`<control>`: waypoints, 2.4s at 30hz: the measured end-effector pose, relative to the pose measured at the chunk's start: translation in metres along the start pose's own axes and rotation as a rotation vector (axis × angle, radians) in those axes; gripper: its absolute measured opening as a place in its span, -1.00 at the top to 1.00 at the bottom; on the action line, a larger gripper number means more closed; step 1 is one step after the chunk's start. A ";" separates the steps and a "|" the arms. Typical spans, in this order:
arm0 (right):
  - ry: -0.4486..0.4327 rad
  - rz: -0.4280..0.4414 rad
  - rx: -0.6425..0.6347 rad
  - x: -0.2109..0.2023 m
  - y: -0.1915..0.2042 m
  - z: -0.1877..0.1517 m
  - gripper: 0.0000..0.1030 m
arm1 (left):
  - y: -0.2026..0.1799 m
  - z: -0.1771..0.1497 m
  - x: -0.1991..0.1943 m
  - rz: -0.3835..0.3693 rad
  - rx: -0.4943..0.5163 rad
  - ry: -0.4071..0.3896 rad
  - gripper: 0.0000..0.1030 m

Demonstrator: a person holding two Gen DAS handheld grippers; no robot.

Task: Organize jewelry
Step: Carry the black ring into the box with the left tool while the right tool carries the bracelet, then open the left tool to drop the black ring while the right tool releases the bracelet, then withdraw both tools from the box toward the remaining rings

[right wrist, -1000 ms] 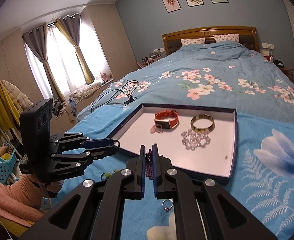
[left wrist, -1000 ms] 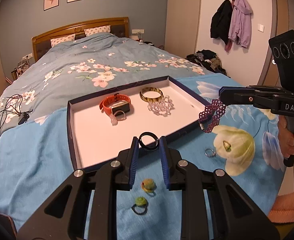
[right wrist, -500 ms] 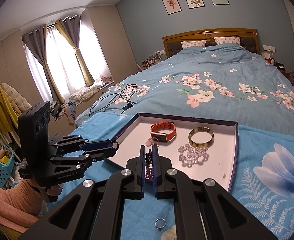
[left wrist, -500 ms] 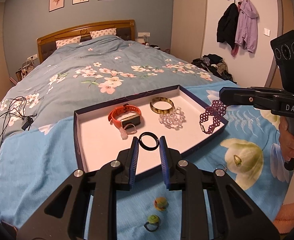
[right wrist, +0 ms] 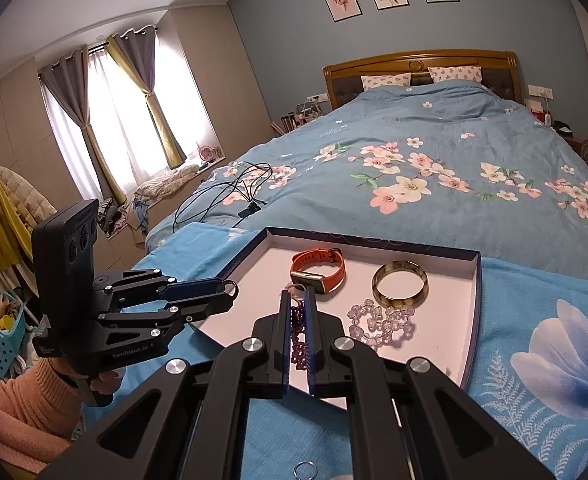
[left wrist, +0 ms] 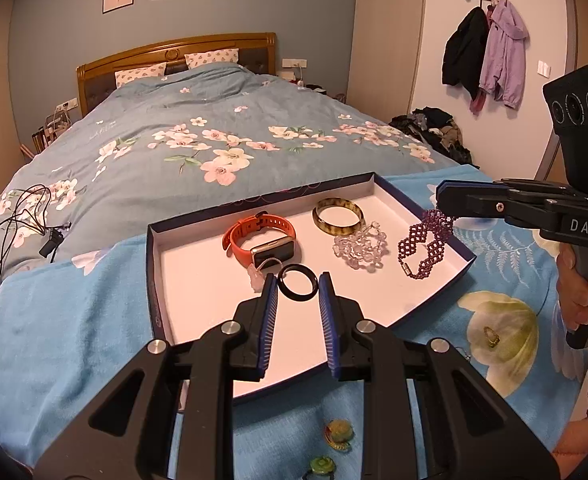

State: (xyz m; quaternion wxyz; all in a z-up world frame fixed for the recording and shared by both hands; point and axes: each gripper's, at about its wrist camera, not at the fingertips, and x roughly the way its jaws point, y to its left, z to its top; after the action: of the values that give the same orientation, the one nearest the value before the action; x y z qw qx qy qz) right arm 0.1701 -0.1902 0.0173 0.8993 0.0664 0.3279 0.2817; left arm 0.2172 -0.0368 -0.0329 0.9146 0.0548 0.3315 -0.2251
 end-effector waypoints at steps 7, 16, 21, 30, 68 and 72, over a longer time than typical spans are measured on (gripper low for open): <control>0.019 -0.003 0.011 0.015 -0.006 0.001 0.91 | 0.005 0.002 0.015 0.000 -0.016 0.025 0.59; 0.047 0.000 0.034 0.031 -0.017 0.001 0.91 | 0.005 0.003 0.031 0.009 -0.012 0.056 0.59; 0.064 -0.008 0.040 0.038 -0.022 -0.001 0.91 | 0.005 0.004 0.041 0.010 -0.010 0.076 0.59; 0.089 -0.037 0.056 0.047 -0.036 -0.003 0.91 | 0.009 0.006 0.061 0.008 -0.022 0.117 0.59; 0.088 -0.128 0.081 0.021 -0.046 -0.019 0.55 | 0.008 0.010 0.055 0.054 -0.027 0.084 0.26; 0.079 -0.109 0.040 0.000 -0.030 -0.030 0.50 | 0.007 0.004 0.022 0.053 -0.019 0.035 0.19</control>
State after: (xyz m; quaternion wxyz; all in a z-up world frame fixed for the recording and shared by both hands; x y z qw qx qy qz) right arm 0.1654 -0.2173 -0.0150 0.8982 0.0553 0.3717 0.2279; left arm 0.2370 -0.0396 -0.0441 0.9147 0.0589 0.3482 -0.1965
